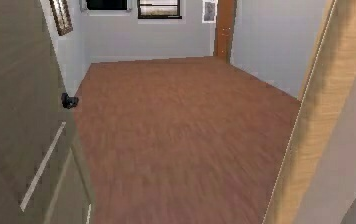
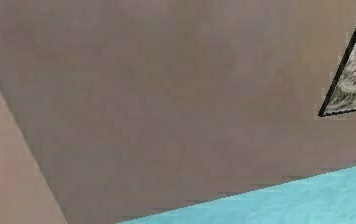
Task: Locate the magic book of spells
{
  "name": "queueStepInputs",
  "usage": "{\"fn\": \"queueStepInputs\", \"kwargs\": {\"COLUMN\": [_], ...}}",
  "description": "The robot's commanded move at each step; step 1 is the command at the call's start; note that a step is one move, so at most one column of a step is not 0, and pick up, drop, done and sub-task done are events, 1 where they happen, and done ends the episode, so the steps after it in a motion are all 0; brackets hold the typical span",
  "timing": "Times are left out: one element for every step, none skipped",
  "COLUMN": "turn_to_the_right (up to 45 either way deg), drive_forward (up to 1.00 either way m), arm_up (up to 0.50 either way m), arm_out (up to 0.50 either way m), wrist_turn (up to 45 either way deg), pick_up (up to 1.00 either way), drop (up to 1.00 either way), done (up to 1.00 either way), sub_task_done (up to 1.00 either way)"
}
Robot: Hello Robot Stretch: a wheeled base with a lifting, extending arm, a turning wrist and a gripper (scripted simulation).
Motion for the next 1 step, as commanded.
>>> {"fn": "queueStepInputs", "kwargs": {"turn_to_the_right": [-3.0], "drive_forward": [0.00], "arm_up": [0.00], "arm_out": [0.00], "wrist_turn": [0.0], "pick_up": [0.00], "drop": [0.00], "done": [0.00], "sub_task_done": [0.00]}}
